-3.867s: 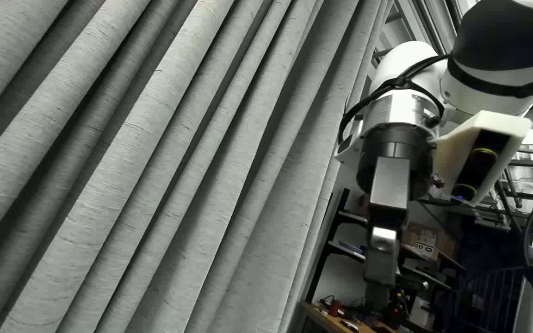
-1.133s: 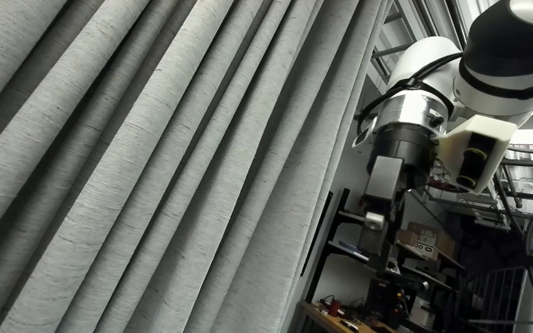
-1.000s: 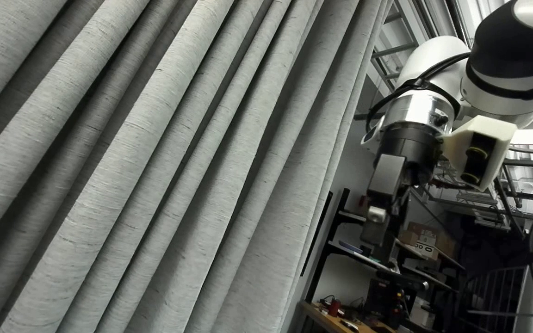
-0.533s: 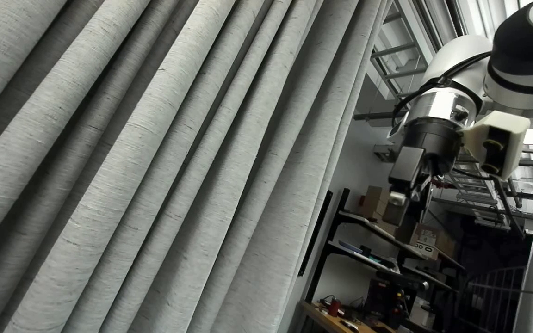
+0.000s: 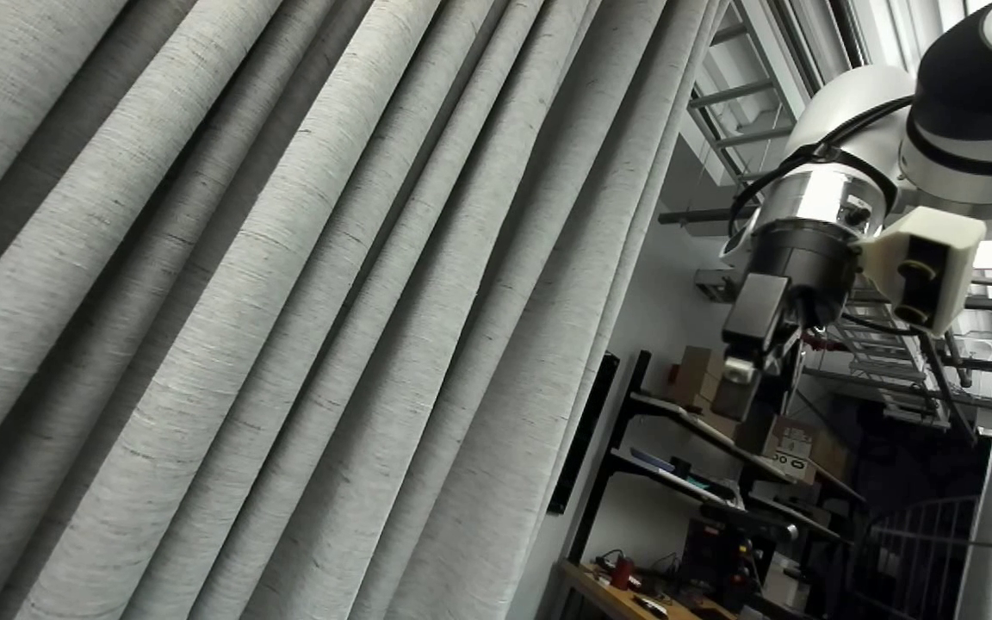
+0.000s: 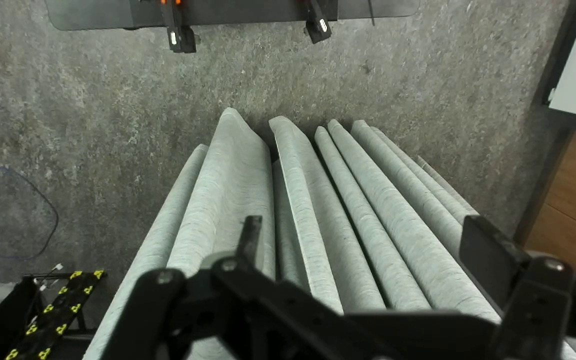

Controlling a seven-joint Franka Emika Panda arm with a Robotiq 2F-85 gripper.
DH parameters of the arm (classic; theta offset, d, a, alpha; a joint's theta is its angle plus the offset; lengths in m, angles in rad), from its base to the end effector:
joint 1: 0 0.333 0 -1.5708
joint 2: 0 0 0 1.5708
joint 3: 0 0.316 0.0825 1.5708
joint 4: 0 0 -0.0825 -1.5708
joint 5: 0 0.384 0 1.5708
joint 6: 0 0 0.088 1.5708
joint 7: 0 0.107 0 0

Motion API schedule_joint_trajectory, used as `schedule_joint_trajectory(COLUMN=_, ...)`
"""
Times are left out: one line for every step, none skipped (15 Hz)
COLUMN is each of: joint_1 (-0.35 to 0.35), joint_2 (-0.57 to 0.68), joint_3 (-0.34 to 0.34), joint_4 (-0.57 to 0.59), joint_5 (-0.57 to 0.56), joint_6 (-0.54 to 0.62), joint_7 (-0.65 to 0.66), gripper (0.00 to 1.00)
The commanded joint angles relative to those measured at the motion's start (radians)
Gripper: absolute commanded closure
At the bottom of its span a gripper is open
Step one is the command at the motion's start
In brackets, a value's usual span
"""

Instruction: Open the curtain.

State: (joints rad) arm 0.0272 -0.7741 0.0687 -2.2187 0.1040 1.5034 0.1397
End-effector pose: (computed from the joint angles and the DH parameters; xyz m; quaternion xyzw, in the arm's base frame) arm 0.3002 0.0497 0.6445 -0.9989 0.0260 -0.0255 0.0307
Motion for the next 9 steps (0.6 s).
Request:
schedule_joint_trajectory(joint_1=-0.013, joint_2=0.01, joint_3=-0.003, joint_4=0.01, joint_5=0.001, joint_6=0.005, joint_7=-0.003, gripper=0.0)
schedule_joint_trajectory(joint_1=-0.021, joint_2=0.024, joint_3=-0.014, joint_4=0.025, joint_5=-0.001, joint_6=0.013, joint_7=-0.004, gripper=0.0)
schedule_joint_trajectory(joint_1=-0.031, joint_2=0.035, joint_3=-0.025, joint_4=0.039, joint_5=-0.002, joint_6=0.019, joint_7=-0.001, gripper=0.0)
schedule_joint_trajectory(joint_1=-0.04, joint_2=0.043, joint_3=-0.038, joint_4=0.051, joint_5=-0.003, joint_6=0.024, joint_7=-0.003, gripper=0.0)
schedule_joint_trajectory(joint_1=-0.052, joint_2=0.056, joint_3=-0.054, joint_4=0.07, joint_5=-0.004, joint_6=0.028, joint_7=-0.005, gripper=0.0)
schedule_joint_trajectory(joint_1=-0.064, joint_2=0.072, joint_3=-0.072, joint_4=0.094, joint_5=-0.002, joint_6=0.031, joint_7=-0.006, gripper=0.0)
schedule_joint_trajectory(joint_1=-0.074, joint_2=0.088, joint_3=-0.087, joint_4=0.116, joint_5=-0.001, joint_6=0.037, joint_7=-0.007, gripper=0.0)
schedule_joint_trajectory(joint_1=-0.085, joint_2=0.107, joint_3=-0.1, joint_4=0.142, joint_5=-0.002, joint_6=0.045, joint_7=-0.005, gripper=0.0)
schedule_joint_trajectory(joint_1=-0.095, joint_2=0.126, joint_3=-0.111, joint_4=0.169, joint_5=-0.004, joint_6=0.054, joint_7=-0.002, gripper=0.0)
